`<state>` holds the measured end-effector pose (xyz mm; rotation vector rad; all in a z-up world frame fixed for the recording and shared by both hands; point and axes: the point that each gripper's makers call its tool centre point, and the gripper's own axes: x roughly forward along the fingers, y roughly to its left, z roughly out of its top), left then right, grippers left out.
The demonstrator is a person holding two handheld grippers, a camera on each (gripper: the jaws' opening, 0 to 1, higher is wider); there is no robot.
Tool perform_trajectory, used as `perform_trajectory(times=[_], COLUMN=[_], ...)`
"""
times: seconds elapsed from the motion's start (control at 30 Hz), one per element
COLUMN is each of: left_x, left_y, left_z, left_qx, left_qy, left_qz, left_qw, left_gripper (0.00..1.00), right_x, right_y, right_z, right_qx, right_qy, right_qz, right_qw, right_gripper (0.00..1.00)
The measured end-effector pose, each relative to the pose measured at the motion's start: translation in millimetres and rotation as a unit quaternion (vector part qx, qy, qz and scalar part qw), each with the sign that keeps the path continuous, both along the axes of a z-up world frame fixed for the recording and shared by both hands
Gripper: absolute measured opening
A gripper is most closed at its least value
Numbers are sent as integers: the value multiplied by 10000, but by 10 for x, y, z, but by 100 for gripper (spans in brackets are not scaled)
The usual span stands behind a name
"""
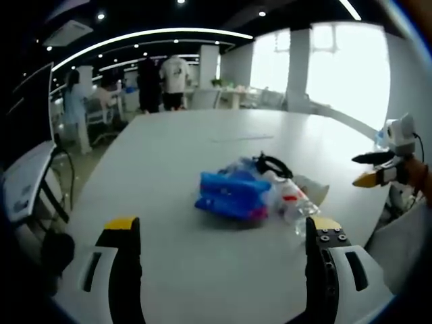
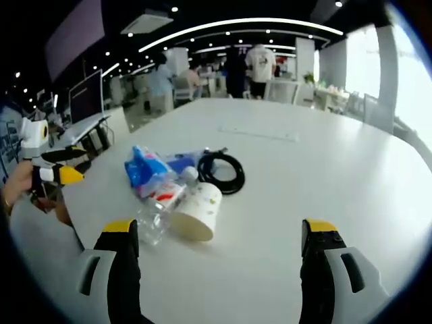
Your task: Arrange the tabletop items into an orderly group along one side of the table until the central work area is clear of visible clutter.
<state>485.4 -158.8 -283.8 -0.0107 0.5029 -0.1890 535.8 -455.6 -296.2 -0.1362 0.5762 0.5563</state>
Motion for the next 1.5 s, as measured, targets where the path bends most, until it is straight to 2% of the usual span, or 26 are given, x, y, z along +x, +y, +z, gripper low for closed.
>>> perform_trajectory(times=[0.67,1.27,1.5], left_x=[-13,-30,-31], left_y=[-20,-14,-6], left_z=[-27,-63,-62], left_qx=[-31,1,-3], left_qy=[69,153,154], left_qz=[-54,-56,-40], left_qw=[10000,9999,9999], left_gripper=[99,99,99], right_x=[-28,-11,-5], right_y=[1,-29,-56], right_z=[-56,-34,-42], right_qx=[-91,-144,-339], right_qy=[116,46,-18], right_qz=[34,-11,-8], right_qw=[9999,9999,9994], right_gripper=[99,99,99])
